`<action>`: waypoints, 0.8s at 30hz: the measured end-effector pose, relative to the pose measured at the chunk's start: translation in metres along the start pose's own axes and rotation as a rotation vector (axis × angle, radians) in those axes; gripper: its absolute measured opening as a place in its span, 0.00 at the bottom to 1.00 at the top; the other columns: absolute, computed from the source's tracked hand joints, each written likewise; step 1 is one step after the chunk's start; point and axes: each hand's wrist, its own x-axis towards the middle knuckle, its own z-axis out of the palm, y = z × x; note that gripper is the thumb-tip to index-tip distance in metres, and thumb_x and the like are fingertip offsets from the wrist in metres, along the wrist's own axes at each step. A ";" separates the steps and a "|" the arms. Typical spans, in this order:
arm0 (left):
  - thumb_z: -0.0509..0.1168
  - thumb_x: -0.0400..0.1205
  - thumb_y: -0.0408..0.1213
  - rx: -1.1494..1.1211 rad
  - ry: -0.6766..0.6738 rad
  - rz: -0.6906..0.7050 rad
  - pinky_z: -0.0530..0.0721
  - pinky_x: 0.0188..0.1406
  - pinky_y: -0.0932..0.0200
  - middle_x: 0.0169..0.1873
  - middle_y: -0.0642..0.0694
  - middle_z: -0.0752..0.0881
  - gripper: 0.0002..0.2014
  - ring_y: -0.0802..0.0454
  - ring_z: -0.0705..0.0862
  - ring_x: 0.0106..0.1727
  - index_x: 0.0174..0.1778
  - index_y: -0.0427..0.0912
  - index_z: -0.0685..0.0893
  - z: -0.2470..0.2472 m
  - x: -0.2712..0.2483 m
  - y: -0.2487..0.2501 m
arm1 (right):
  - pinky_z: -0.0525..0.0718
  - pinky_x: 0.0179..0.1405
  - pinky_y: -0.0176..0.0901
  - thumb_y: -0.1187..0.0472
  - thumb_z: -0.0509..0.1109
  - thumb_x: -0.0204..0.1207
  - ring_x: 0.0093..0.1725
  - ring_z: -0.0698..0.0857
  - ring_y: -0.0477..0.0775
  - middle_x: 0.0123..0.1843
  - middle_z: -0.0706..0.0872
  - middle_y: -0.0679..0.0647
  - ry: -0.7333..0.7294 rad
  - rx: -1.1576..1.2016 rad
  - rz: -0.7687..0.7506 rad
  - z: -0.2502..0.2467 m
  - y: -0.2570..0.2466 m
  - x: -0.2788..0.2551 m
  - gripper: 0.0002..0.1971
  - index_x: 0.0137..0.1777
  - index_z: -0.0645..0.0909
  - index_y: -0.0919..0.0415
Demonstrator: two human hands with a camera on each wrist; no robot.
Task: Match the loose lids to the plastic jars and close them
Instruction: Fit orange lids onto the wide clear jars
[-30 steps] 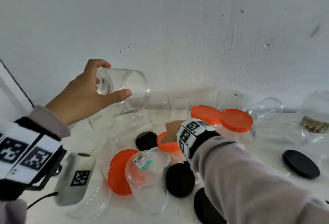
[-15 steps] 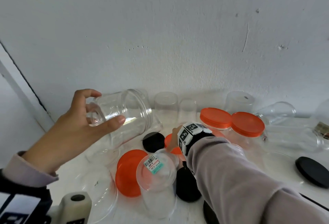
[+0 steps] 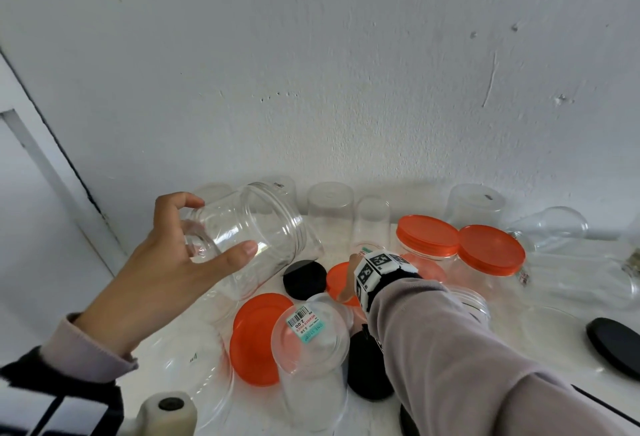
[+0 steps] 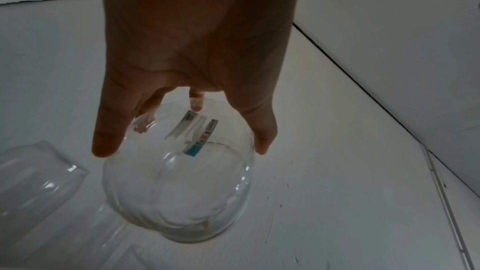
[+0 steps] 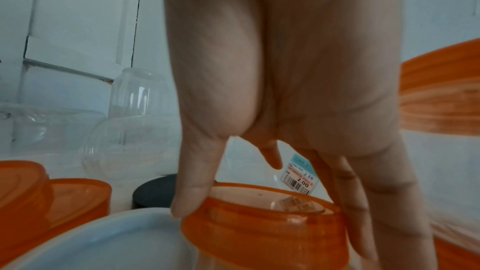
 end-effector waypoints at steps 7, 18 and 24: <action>0.65 0.42 0.81 -0.005 0.001 -0.032 0.80 0.41 0.57 0.51 0.64 0.75 0.45 0.53 0.84 0.51 0.55 0.72 0.58 0.003 -0.004 0.002 | 0.68 0.43 0.41 0.39 0.69 0.73 0.44 0.73 0.53 0.51 0.83 0.52 0.238 -0.003 0.099 0.001 0.021 -0.017 0.17 0.48 0.80 0.52; 0.73 0.43 0.70 -0.120 0.024 -0.008 0.80 0.61 0.51 0.66 0.54 0.74 0.55 0.55 0.78 0.64 0.69 0.58 0.66 0.021 -0.010 0.033 | 0.76 0.50 0.44 0.42 0.78 0.67 0.64 0.78 0.63 0.70 0.76 0.63 0.195 0.262 0.136 -0.055 0.035 -0.049 0.36 0.70 0.76 0.61; 0.76 0.42 0.65 -0.236 -0.022 0.026 0.77 0.56 0.60 0.60 0.55 0.75 0.52 0.61 0.77 0.59 0.63 0.61 0.63 0.046 -0.024 0.062 | 0.71 0.68 0.54 0.34 0.75 0.65 0.74 0.68 0.62 0.75 0.65 0.61 0.313 0.217 0.159 -0.074 0.055 -0.110 0.48 0.78 0.63 0.62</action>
